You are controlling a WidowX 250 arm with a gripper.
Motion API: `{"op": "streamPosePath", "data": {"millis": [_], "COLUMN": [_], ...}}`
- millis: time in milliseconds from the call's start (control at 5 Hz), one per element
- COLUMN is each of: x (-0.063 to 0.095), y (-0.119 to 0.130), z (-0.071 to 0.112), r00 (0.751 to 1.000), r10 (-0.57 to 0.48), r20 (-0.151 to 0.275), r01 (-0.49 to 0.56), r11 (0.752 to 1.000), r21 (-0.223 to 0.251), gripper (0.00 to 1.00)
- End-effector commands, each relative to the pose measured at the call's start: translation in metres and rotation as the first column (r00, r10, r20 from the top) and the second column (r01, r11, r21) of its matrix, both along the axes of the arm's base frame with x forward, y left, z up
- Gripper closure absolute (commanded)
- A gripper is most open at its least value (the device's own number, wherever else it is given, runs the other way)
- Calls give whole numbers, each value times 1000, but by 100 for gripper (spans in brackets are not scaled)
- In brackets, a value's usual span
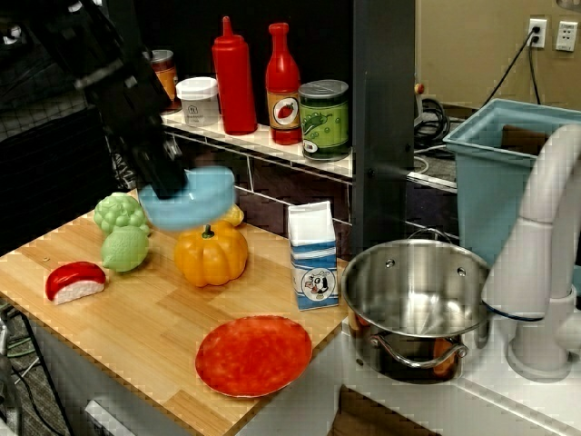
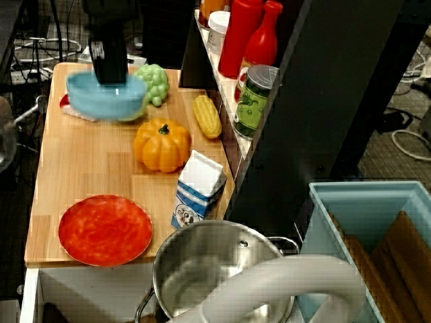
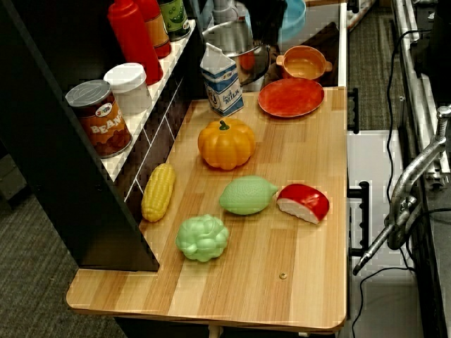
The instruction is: Lift bowl
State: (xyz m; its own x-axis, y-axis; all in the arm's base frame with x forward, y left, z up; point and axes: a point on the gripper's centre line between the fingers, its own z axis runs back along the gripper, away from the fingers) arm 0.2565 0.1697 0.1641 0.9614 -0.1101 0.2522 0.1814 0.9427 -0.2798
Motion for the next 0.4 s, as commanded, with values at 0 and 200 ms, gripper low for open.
{"op": "streamPosePath", "data": {"millis": [0, 200], "x": [-11, -15], "y": [18, 27], "z": [70, 82], "r00": [995, 995], "r10": [-5, -1], "r20": [100, 102], "r01": [7, 4], "r11": [1000, 999], "r21": [-17, -34], "gripper": [100, 100]}}
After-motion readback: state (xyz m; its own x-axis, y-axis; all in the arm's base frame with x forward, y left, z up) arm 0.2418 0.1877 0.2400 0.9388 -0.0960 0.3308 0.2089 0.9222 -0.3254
